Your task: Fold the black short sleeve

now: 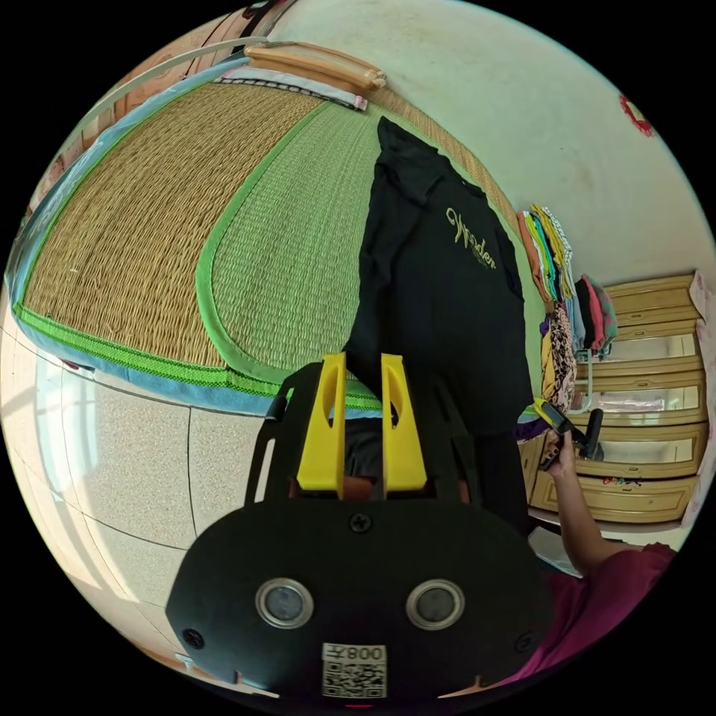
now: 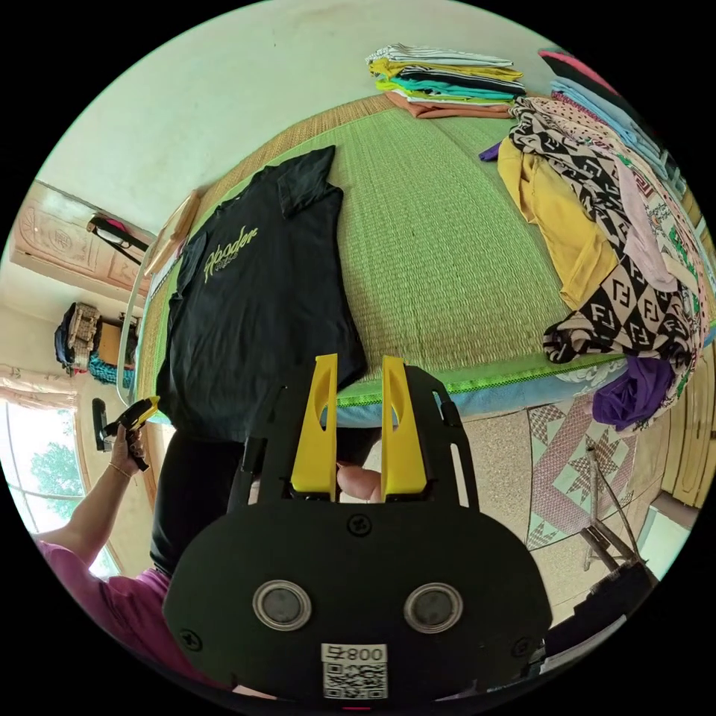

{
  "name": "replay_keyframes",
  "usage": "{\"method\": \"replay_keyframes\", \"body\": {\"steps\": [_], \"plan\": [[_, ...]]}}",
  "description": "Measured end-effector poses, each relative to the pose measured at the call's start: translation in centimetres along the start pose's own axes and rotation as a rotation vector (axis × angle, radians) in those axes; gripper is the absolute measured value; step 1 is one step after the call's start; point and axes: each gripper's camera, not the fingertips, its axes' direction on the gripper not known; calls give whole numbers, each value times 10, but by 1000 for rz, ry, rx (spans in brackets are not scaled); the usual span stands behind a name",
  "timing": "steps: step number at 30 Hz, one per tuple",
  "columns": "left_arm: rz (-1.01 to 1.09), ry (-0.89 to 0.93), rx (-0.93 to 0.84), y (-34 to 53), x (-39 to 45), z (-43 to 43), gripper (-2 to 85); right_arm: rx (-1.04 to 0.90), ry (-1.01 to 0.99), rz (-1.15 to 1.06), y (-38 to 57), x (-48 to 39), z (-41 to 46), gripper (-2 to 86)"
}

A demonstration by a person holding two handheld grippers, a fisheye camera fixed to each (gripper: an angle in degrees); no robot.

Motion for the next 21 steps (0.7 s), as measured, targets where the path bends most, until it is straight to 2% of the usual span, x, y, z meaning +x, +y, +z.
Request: {"method": "replay_keyframes", "body": {"steps": [7, 12, 21], "plan": [[-17, 34, -7, -1, 15, -13, 33, -6, -13, 20, -4, 10, 8, 74], [-36, 66, -15, 1, 25, -29, 25, -19, -2, 39, -5, 15, 12, 25], [-47, 193, 48, 23, 50, -96, 18, 14, -173, 11, 12, 34, -21, 6]]}}
